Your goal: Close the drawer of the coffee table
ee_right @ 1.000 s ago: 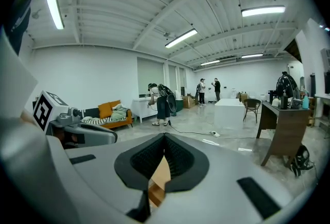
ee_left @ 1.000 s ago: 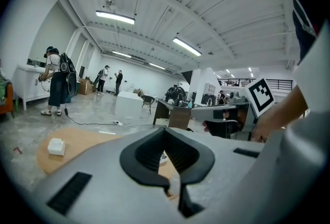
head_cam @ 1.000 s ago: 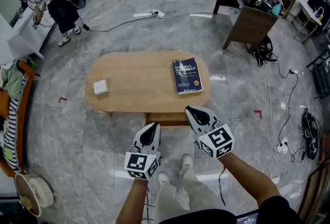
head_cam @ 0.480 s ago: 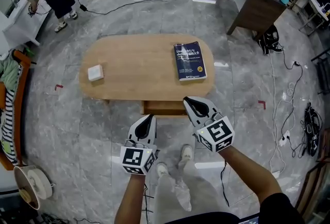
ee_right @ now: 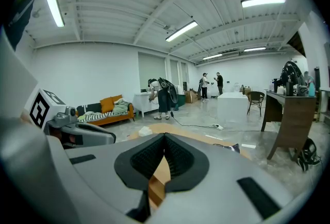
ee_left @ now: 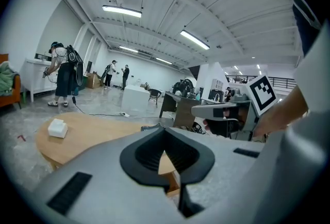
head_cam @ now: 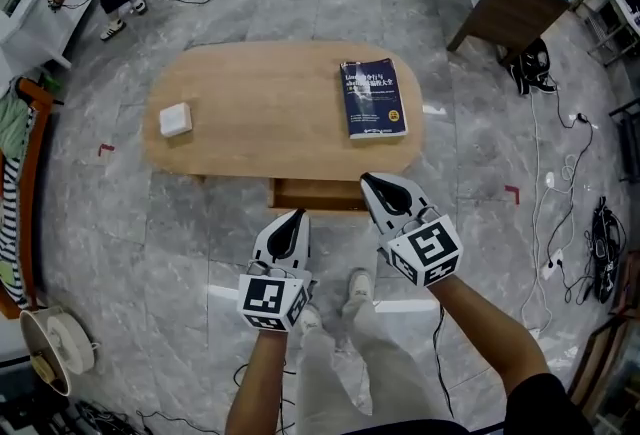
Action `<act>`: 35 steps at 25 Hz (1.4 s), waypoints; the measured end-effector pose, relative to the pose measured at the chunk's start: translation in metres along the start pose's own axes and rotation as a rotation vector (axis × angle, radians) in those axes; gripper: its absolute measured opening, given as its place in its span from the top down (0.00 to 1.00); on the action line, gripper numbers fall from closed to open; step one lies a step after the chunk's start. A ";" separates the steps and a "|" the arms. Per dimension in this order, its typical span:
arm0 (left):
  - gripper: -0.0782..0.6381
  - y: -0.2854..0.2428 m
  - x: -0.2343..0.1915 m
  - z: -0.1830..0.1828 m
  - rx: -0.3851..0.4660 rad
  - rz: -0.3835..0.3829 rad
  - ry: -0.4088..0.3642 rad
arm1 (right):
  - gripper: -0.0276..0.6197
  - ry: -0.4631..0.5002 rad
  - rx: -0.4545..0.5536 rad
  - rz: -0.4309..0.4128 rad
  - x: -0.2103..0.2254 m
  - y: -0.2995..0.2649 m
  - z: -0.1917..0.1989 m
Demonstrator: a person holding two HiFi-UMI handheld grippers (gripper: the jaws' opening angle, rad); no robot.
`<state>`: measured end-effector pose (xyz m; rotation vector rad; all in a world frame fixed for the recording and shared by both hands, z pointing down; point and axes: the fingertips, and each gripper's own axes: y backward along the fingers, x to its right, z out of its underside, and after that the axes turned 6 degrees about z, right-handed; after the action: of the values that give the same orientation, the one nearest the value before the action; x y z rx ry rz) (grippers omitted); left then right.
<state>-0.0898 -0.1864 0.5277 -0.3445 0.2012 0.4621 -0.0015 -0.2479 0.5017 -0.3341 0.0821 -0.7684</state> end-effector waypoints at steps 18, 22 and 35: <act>0.89 -0.037 -0.016 0.073 -0.058 -0.006 0.011 | 0.94 -0.031 0.006 0.023 0.030 -0.031 0.058; 0.89 -0.043 -0.018 0.086 -0.066 -0.009 0.020 | 0.94 -0.046 -0.011 0.025 0.032 -0.034 0.076; 0.89 -0.059 -0.032 0.118 -0.079 -0.028 0.038 | 0.94 -0.071 -0.038 0.009 0.032 -0.049 0.112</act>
<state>-0.0769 -0.2051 0.6620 -0.4333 0.2151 0.4364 0.0109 -0.2731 0.6246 -0.3966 0.0313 -0.7459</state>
